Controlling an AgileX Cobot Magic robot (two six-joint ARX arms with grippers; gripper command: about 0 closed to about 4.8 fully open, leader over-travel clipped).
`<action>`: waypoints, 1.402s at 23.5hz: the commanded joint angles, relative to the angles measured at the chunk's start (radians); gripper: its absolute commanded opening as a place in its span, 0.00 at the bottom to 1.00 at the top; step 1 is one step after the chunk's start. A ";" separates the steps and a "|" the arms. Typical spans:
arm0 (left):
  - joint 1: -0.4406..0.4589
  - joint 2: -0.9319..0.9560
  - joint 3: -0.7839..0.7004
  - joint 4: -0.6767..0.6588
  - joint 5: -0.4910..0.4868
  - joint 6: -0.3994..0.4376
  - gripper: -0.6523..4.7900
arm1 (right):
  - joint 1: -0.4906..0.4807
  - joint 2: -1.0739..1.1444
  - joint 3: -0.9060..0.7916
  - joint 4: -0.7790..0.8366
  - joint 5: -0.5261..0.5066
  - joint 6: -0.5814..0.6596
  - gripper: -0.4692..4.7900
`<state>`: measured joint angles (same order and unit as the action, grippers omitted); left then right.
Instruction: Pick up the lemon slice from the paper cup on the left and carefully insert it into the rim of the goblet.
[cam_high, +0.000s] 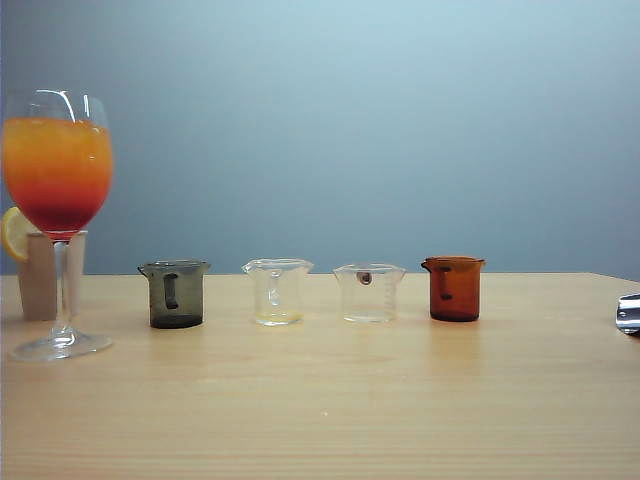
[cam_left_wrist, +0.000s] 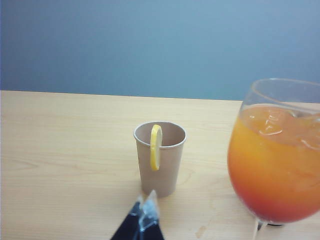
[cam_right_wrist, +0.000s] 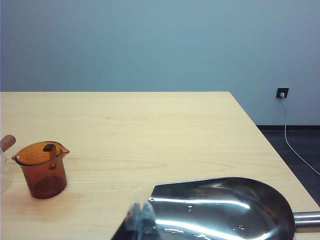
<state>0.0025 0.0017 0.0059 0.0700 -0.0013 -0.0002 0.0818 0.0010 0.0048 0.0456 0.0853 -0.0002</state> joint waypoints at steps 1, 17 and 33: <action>0.000 0.000 0.003 0.015 0.002 0.000 0.11 | 0.000 0.000 0.000 0.011 -0.002 0.003 0.08; 0.000 0.001 0.117 -0.050 -0.008 -0.063 0.11 | 0.000 0.007 0.181 -0.073 0.008 0.003 0.08; 0.000 0.287 0.413 -0.108 -0.021 -0.064 0.11 | 0.003 0.400 0.629 -0.028 -0.261 0.005 0.08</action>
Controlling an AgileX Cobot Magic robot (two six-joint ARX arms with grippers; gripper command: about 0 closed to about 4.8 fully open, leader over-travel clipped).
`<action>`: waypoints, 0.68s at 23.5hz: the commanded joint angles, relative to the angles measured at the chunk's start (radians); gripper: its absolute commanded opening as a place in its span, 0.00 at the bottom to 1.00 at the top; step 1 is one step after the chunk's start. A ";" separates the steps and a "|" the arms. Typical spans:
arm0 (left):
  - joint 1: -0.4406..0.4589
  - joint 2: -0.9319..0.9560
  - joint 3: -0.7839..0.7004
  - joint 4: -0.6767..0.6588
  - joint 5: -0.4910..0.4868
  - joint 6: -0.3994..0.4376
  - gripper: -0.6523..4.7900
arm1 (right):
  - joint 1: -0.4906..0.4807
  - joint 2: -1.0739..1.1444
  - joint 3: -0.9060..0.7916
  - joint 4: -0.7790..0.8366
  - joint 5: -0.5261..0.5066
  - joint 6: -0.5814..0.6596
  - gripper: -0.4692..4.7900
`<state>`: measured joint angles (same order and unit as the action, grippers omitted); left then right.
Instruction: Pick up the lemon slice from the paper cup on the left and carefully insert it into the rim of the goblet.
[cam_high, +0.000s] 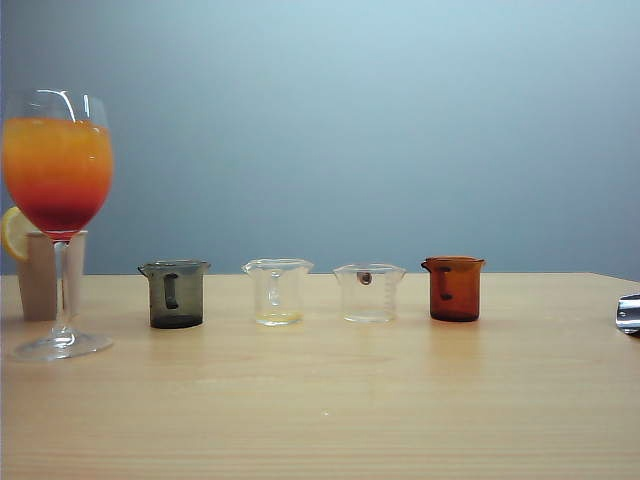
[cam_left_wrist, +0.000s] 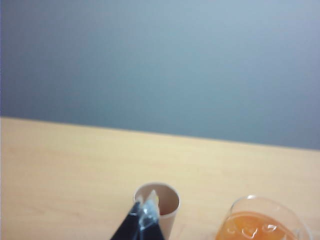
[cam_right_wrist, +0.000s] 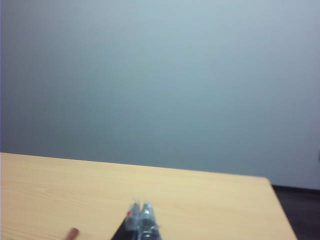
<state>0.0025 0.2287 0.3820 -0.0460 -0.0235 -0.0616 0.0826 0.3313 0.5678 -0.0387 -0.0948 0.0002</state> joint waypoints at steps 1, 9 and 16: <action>0.000 0.074 0.043 0.014 0.001 -0.002 0.11 | 0.004 0.090 0.085 0.061 -0.097 0.005 0.08; 0.001 0.174 0.049 0.094 0.073 -0.003 0.11 | 0.215 0.232 0.202 0.058 -0.144 0.011 0.08; 0.001 0.217 0.048 0.114 0.088 0.002 0.11 | 0.611 0.348 0.209 0.036 -0.042 0.011 0.08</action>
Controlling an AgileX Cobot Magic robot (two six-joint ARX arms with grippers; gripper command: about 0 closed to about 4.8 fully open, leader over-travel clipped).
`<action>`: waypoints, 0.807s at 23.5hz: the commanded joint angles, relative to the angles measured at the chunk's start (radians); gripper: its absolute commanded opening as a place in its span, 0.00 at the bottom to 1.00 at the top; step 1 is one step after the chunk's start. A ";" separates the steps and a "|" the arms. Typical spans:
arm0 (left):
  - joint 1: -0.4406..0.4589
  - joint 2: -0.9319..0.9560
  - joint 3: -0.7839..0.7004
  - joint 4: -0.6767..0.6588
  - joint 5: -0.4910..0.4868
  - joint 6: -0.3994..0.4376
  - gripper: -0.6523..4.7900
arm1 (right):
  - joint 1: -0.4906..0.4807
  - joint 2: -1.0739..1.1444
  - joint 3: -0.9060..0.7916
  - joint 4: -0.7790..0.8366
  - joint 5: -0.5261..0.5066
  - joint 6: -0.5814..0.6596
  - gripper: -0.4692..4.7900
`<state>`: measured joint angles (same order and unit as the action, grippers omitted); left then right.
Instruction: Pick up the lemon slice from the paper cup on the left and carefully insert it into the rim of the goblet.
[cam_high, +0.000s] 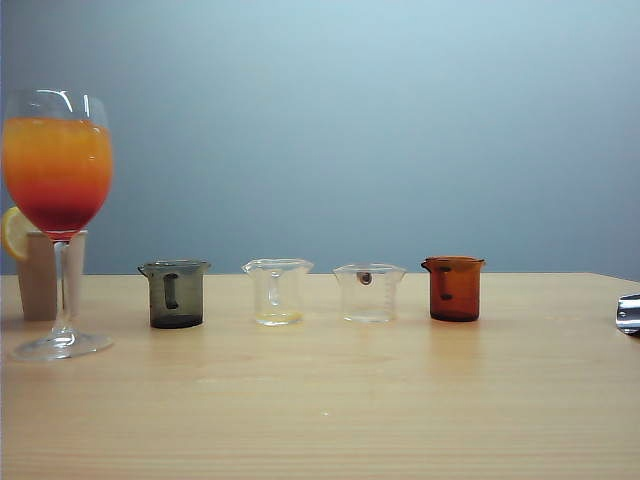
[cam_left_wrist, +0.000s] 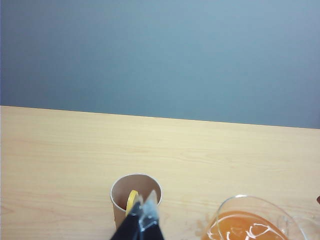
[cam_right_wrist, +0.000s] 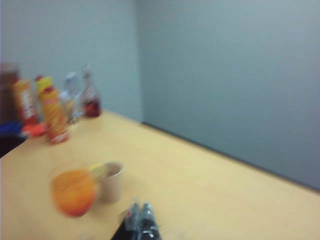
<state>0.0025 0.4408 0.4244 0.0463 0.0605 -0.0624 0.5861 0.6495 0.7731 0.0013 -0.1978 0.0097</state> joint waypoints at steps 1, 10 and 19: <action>0.001 0.010 0.006 0.022 0.004 0.003 0.11 | 0.164 0.046 0.003 -0.003 0.096 0.001 0.08; 0.002 0.051 0.005 0.023 0.004 0.079 0.11 | 0.485 0.211 0.004 0.024 0.169 -0.010 0.08; 0.180 0.142 0.003 0.132 0.137 0.076 0.11 | 0.505 0.230 0.004 0.026 0.143 -0.010 0.08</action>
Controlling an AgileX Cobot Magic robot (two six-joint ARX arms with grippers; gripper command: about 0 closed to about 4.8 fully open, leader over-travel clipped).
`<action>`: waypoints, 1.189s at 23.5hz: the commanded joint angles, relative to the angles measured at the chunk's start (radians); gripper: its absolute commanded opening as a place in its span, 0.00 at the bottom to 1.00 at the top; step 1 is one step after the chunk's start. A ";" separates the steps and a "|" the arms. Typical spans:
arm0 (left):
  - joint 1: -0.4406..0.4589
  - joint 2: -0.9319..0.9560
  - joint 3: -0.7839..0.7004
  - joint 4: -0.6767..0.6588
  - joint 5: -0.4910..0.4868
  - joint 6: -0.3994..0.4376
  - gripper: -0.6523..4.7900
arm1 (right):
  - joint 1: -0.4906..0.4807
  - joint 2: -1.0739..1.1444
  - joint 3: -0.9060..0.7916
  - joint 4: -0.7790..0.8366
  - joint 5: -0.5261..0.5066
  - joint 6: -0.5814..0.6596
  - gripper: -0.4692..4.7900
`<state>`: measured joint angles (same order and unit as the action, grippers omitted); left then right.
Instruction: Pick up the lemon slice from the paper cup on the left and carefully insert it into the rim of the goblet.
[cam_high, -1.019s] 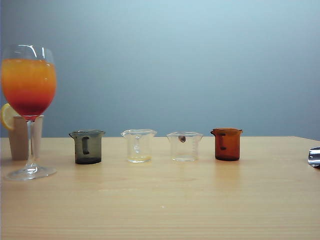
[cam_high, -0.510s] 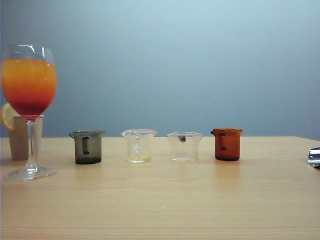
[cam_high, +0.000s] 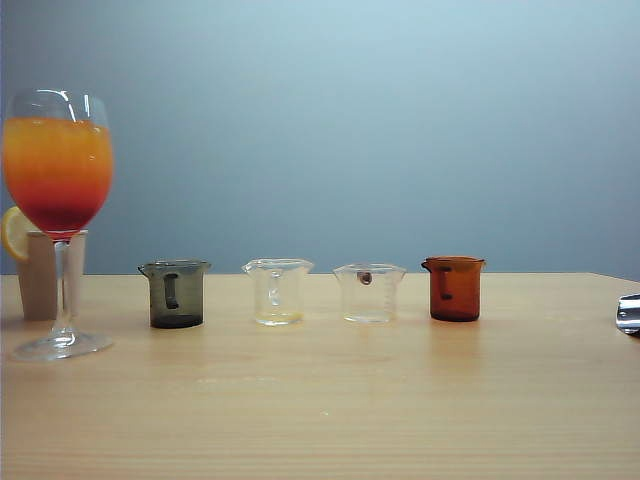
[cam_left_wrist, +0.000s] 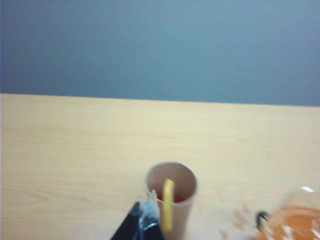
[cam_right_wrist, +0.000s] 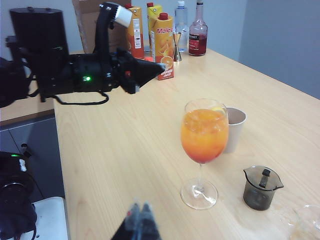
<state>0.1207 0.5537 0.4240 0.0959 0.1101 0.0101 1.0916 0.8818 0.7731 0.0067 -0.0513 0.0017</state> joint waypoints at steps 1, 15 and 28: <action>0.113 0.061 0.003 0.117 0.151 -0.004 0.11 | 0.000 -0.002 0.004 0.021 -0.003 -0.002 0.08; 0.162 0.390 0.003 0.334 0.272 -0.010 0.11 | 0.000 -0.002 0.004 0.021 -0.003 -0.002 0.08; 0.059 0.617 0.004 0.491 0.233 -0.010 0.48 | 0.000 -0.002 0.004 0.021 -0.003 -0.002 0.08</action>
<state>0.1913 1.1603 0.4244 0.5476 0.3546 0.0029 1.0916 0.8818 0.7731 0.0101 -0.0525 0.0017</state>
